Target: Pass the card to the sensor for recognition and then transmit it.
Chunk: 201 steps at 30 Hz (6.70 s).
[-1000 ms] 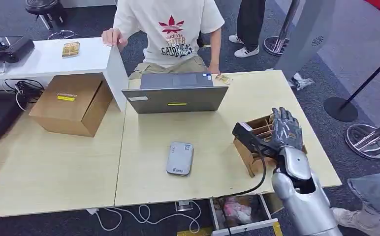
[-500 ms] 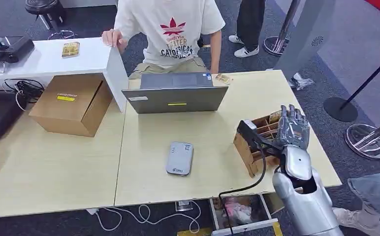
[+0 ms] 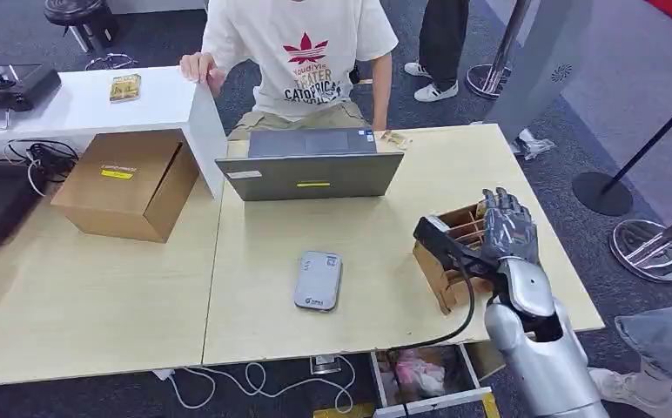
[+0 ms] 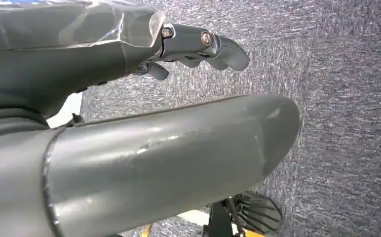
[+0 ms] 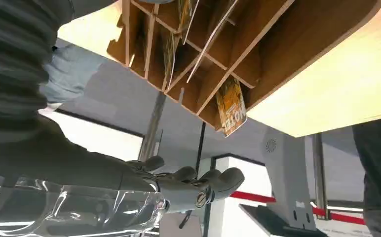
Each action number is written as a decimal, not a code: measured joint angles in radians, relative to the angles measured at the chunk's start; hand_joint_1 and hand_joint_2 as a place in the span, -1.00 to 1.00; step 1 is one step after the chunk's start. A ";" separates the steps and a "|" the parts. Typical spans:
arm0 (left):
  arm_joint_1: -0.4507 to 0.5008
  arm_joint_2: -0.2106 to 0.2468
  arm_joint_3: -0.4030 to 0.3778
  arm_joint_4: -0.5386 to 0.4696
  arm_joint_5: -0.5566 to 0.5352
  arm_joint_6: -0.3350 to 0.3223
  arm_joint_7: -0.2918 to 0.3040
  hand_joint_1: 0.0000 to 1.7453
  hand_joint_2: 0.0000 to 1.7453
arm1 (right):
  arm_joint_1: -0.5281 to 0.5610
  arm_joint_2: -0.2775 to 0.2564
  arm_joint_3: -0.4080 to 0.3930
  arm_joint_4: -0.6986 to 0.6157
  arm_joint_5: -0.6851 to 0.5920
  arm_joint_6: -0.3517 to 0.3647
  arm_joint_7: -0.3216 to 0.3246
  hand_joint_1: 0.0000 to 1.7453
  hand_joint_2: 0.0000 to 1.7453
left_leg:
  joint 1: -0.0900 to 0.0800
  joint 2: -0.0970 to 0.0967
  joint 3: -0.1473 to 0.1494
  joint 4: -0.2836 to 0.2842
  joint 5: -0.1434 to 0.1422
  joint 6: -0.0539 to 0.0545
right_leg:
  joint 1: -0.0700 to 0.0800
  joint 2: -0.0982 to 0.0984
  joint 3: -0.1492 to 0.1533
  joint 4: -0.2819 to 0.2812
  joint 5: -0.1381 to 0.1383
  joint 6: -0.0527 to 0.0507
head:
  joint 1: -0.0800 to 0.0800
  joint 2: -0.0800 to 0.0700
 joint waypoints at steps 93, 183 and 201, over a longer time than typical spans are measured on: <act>0.000 0.000 -0.006 0.000 0.008 0.001 -0.010 -1.00 -1.00 | -0.101 -0.038 -0.020 0.082 -0.098 0.002 -0.074 0.98 1.00 | 0.000 0.000 0.000 0.000 0.000 0.000 | 0.000 0.000 0.000 0.000 0.000 0.000 | 0.000 0.000; -0.012 -0.003 -0.056 0.000 -0.015 0.006 0.003 -1.00 -1.00 | -0.604 -0.034 -0.171 0.766 -0.007 -0.385 -0.224 -0.92 1.00 | 0.000 0.000 0.000 0.000 0.002 -0.001 | 0.000 0.000 0.000 0.000 0.002 0.000 | 0.000 0.000; -0.012 0.000 -0.056 0.000 -0.015 0.008 0.003 -1.00 -1.00 | -0.618 0.002 -0.169 0.824 0.024 -0.409 -0.222 -1.00 1.00 | 0.000 0.000 -0.001 0.000 0.002 -0.001 | 0.000 0.000 0.000 0.000 0.002 0.000 | 0.000 0.000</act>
